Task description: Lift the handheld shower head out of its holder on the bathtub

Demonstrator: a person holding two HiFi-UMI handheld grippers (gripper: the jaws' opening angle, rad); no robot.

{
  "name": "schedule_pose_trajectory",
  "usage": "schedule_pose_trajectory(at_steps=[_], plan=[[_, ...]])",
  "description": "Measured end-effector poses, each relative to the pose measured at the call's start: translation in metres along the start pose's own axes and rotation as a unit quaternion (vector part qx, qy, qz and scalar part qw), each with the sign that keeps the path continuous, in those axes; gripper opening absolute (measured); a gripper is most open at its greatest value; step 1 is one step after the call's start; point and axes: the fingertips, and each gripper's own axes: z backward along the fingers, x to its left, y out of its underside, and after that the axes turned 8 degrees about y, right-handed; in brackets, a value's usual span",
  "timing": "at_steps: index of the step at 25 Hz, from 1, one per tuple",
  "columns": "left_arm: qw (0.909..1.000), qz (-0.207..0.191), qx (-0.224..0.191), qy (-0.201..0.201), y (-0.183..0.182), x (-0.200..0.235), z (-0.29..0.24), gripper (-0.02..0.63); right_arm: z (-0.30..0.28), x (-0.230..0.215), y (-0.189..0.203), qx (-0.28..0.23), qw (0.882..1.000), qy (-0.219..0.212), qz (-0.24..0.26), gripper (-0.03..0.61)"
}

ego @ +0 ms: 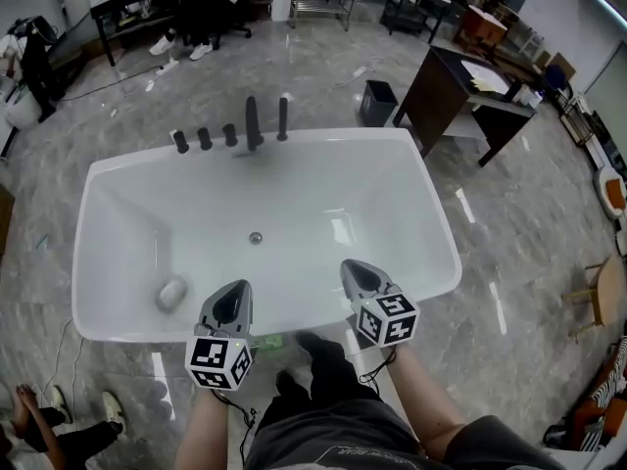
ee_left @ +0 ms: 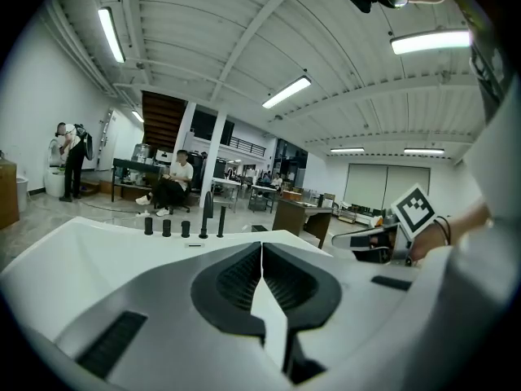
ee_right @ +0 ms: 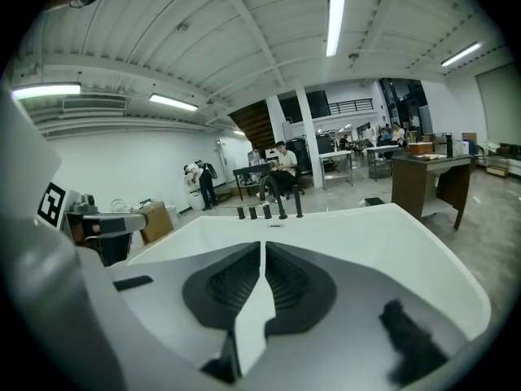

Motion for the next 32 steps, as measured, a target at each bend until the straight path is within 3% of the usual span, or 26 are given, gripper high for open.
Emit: schedule_pose_trajectory(at_steps=[14,17,22,32], plan=[[0.9988,0.006,0.008,-0.049,-0.03,0.06,-0.142,0.015,-0.178,-0.073,-0.074,-0.017,0.999,-0.032,-0.01,0.038],[0.9982,0.003,0.006,-0.059,-0.034,0.075,-0.178,0.015,-0.221,-0.087,-0.081,-0.009,0.999,-0.049,-0.008,0.123],[0.9964,0.006,0.012,-0.084,-0.041,0.113,-0.228,0.015,-0.294,-0.1,-0.101,-0.011,0.996,-0.083,-0.023,0.177],[0.9886,0.027,0.008,-0.148,-0.041,0.19,-0.29,0.015,-0.442,-0.122,-0.119,-0.027,0.998,-0.058,0.029,0.183]])
